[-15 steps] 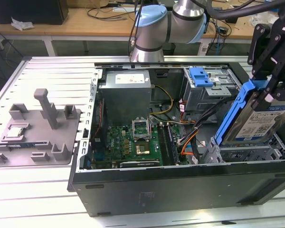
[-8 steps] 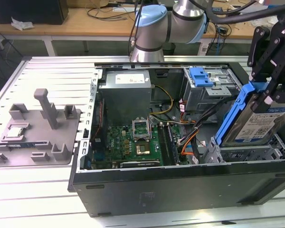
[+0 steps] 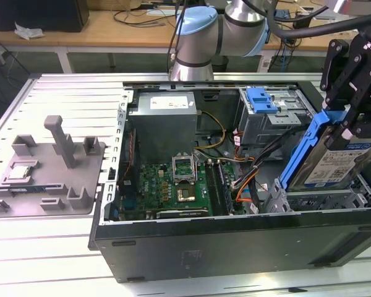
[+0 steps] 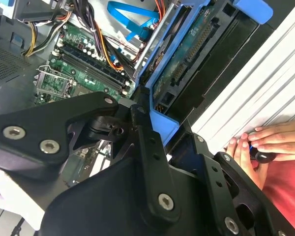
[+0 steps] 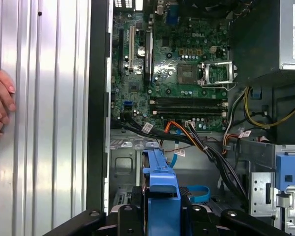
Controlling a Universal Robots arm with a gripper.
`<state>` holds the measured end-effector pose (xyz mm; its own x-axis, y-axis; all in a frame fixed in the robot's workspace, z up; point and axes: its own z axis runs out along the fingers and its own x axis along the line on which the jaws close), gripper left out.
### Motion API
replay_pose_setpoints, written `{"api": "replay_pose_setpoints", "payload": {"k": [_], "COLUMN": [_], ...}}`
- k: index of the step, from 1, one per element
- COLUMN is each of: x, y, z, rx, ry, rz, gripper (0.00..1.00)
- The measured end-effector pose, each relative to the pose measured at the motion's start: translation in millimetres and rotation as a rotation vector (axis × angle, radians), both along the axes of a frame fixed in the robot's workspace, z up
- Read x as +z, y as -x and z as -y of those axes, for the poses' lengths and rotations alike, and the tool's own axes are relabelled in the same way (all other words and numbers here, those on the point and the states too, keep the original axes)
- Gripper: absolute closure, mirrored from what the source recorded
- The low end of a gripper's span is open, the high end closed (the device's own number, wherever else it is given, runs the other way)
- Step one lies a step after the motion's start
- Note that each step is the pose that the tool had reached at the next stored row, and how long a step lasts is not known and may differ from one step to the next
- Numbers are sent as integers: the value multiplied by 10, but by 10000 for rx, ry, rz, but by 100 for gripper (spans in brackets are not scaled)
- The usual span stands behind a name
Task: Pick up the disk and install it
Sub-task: 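Insert the disk into the insertion slot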
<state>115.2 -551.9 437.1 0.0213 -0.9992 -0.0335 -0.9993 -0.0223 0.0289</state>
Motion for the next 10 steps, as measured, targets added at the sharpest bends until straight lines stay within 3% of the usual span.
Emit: {"api": "replay_pose_setpoints", "payload": {"k": [10], "x": [-100], "y": [0], "z": [0], "rx": [5], "ry": [0], "rz": [0], "gripper": [64]}}
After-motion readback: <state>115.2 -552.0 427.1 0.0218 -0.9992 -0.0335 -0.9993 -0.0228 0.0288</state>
